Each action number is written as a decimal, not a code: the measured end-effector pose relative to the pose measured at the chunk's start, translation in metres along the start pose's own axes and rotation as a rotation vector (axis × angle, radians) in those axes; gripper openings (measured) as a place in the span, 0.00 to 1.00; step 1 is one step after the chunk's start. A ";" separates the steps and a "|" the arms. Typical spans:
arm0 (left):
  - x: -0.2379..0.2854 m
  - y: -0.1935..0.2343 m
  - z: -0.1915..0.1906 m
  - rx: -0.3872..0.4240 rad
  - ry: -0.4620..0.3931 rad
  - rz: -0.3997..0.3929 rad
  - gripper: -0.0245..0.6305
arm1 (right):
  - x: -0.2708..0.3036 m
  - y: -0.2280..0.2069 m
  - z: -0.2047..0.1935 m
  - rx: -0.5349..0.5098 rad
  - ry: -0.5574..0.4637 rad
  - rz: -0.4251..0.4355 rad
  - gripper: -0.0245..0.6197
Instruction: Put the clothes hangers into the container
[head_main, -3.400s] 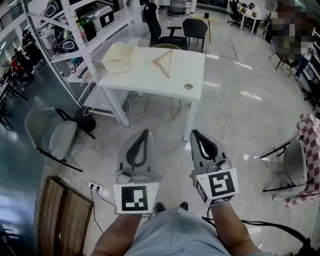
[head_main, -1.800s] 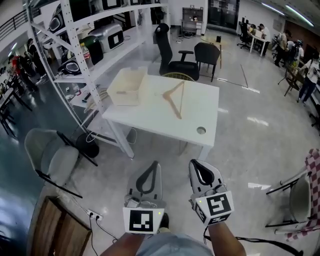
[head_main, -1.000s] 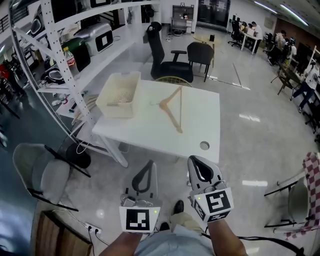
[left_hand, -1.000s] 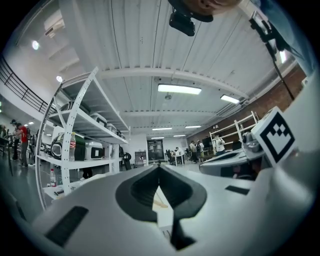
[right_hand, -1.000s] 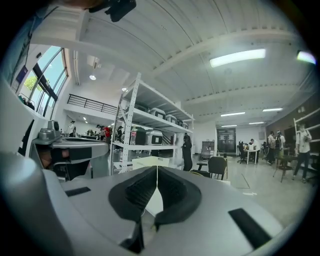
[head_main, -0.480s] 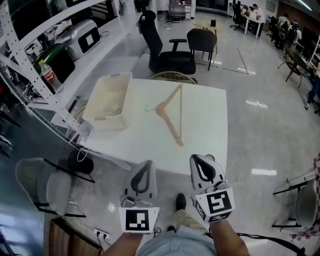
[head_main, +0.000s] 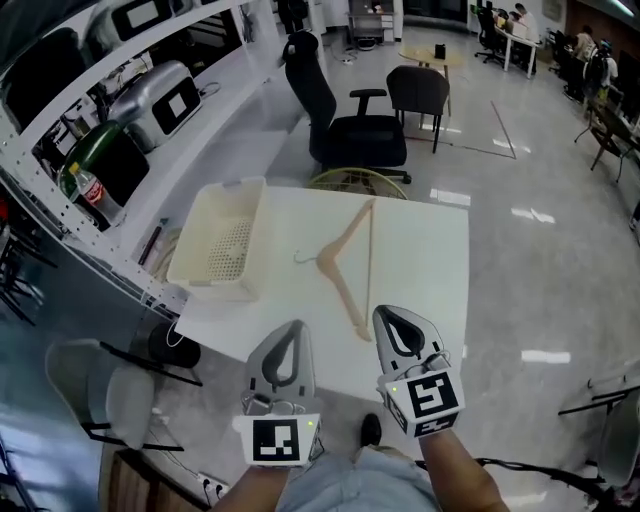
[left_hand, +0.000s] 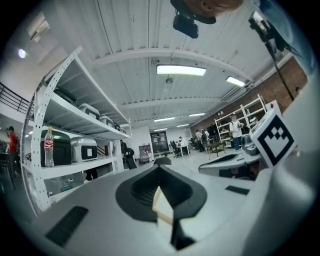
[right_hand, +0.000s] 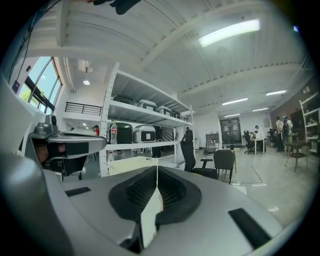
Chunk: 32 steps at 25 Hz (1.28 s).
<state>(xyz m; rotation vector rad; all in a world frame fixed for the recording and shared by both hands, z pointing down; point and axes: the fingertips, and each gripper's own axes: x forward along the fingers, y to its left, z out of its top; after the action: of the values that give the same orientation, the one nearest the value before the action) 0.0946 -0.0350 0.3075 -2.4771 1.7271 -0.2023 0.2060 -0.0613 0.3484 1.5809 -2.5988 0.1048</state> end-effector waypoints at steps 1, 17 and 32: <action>0.004 0.003 0.002 0.008 -0.004 0.009 0.06 | 0.006 -0.003 0.003 -0.002 -0.001 0.006 0.06; 0.079 0.059 -0.015 -0.075 -0.016 0.022 0.06 | 0.111 -0.027 0.015 -0.066 0.026 0.014 0.06; 0.153 0.071 -0.108 -0.173 0.153 -0.116 0.06 | 0.179 -0.032 -0.121 0.022 0.344 -0.010 0.17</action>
<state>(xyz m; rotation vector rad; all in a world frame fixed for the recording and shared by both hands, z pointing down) 0.0627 -0.2047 0.4081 -2.7562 1.7264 -0.2696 0.1586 -0.2203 0.4904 1.4349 -2.3312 0.3709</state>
